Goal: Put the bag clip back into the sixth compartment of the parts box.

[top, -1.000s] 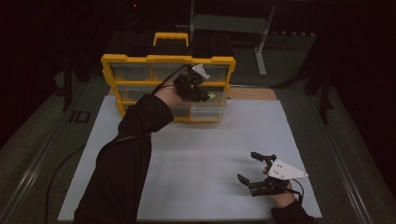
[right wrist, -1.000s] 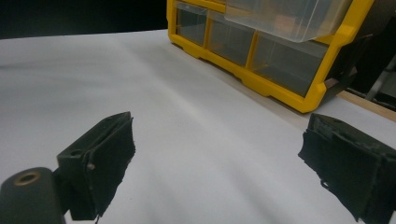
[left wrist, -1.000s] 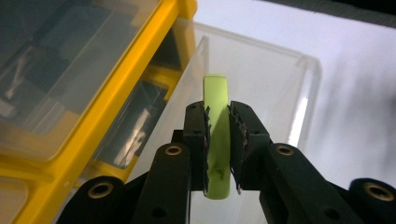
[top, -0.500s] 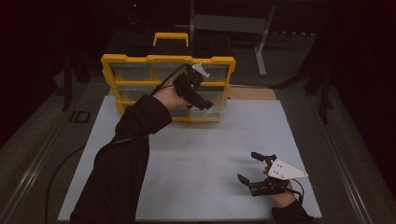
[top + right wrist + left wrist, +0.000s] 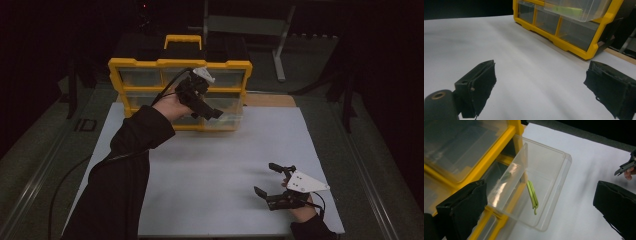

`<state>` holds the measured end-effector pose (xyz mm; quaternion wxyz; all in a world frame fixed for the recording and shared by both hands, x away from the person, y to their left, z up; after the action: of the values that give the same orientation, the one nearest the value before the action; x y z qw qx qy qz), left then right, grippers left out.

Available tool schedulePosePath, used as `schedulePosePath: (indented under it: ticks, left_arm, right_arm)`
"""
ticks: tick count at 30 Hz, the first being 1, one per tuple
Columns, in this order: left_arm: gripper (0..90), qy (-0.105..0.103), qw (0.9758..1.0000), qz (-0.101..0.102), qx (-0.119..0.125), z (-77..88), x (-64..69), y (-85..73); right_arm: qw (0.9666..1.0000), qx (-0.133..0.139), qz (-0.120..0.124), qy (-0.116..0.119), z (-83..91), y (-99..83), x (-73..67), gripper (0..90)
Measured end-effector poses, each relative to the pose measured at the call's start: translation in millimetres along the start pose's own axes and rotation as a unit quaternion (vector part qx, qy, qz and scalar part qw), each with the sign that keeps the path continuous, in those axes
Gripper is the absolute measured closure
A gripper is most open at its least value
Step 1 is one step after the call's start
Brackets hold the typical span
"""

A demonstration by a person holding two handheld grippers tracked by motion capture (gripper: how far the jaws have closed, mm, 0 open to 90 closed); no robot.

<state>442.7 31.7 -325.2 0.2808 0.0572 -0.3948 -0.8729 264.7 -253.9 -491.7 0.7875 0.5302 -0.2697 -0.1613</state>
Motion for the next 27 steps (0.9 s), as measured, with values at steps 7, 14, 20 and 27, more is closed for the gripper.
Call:
schedulePosePath:
  ticks: [7, 14, 20, 27]
  left_arm:
    - [0.0, 0.004, 1.0, 0.0, 0.006, 12.0, 3.5, -10.4]
    - [0.0, 0.007, 0.9999, 0.001, 0.01, 23.1, 2.4, -29.4]
    - [0.0, 0.006, 0.9998, 0.006, 0.016, 30.1, 2.1, -46.5]
    - [0.0, -0.005, 0.9996, 0.013, 0.024, 35.4, 3.3, -65.9]
  right_arm:
    - [1.0, 0.0, 0.0, 0.002, -0.4, 1.1, -1.1, 9.1]
    - [1.0, 0.003, 0.0, 0.003, 0.1, 1.9, -1.5, 9.1]
    - [1.0, 0.001, 0.002, 0.002, -0.8, 2.2, -1.9, 9.1]
    - [1.0, 0.003, 0.0, 0.005, -1.2, 2.9, -2.5, 9.1]
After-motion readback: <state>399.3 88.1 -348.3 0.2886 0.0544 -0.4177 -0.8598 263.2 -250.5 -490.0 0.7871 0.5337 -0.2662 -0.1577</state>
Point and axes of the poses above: each handheld gripper's, and its own axes: z roughly backward along the jaws, y roughly out of its top, x roughly to its right, the point moved 3 cm from there along -z, roughly forward along the jaws, and after that the axes turned 10 degrees about z, right-handed, at the moved point
